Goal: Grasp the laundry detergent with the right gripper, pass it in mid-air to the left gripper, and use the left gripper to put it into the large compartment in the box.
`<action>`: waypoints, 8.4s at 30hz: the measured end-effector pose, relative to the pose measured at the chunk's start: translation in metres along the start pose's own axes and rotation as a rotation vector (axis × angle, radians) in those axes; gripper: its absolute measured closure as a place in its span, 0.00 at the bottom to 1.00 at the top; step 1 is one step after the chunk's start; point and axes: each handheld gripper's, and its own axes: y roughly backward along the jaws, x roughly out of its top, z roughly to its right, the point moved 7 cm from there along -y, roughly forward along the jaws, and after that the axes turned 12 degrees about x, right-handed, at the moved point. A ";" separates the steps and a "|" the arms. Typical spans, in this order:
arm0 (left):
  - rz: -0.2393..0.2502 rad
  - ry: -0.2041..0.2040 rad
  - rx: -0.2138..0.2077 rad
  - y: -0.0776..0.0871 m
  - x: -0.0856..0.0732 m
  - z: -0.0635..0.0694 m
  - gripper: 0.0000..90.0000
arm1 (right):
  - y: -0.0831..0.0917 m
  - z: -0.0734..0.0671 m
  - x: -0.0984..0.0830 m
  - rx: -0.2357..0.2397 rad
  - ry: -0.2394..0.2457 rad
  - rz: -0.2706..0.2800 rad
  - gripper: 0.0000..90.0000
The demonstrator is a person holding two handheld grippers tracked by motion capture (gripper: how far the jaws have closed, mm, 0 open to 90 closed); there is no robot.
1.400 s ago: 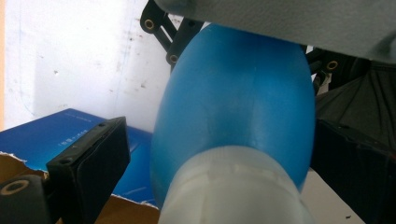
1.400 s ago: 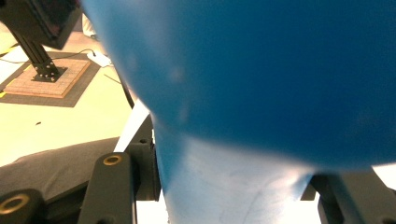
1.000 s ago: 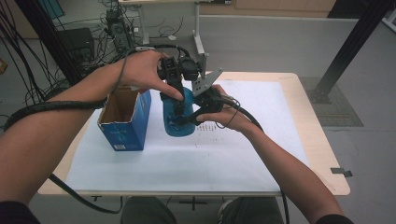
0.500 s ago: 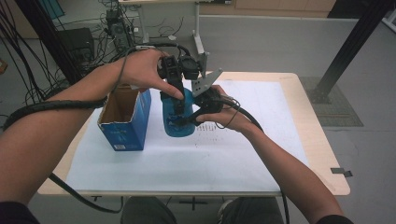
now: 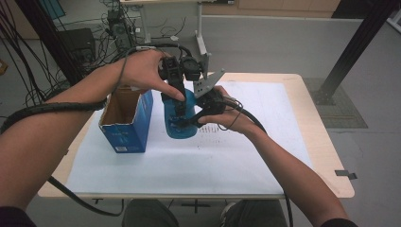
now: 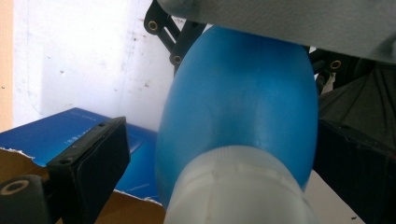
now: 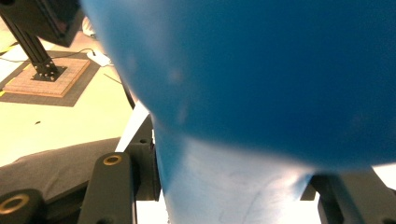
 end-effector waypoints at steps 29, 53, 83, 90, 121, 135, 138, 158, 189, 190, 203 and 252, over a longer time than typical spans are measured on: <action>-0.003 -0.007 0.004 0.000 0.002 0.000 0.07 | 0.001 -0.001 -0.001 0.001 -0.005 -0.005 0.48; -0.007 -0.010 0.009 0.000 0.001 -0.001 0.07 | 0.001 -0.002 0.001 0.011 -0.009 0.010 0.48; -0.005 -0.031 -0.012 -0.003 -0.001 0.002 0.37 | -0.001 -0.002 0.001 0.023 -0.003 0.017 0.48; -0.006 -0.034 -0.016 -0.003 -0.001 0.002 0.40 | -0.001 -0.001 0.001 0.023 -0.003 0.019 0.48; -0.009 -0.043 0.008 -0.003 0.004 0.004 0.41 | 0.000 0.000 -0.001 0.005 0.004 0.010 0.47; -0.017 -0.049 0.009 -0.004 0.004 0.005 0.41 | 0.000 0.000 -0.002 0.003 0.004 0.007 0.47; -0.019 -0.046 0.005 -0.004 0.004 0.005 0.41 | 0.000 -0.001 -0.001 0.011 -0.005 0.012 0.47; -0.022 -0.045 0.002 -0.003 0.006 0.004 0.42 | 0.002 0.000 -0.002 0.006 -0.004 0.017 0.46; -0.027 -0.036 0.004 0.001 0.004 0.004 0.42 | 0.001 0.001 0.000 0.009 0.005 0.039 0.46; -0.027 -0.037 0.004 0.001 0.004 0.004 0.42 | 0.001 0.000 0.000 0.010 0.005 0.039 0.46; -0.036 -0.028 -0.001 0.002 0.004 0.004 0.42 | 0.002 0.001 0.001 0.007 -0.005 0.049 0.44; -0.103 0.415 0.009 0.059 -0.055 -0.060 0.42 | 0.137 -0.023 -0.076 -0.286 -0.365 -0.217 0.11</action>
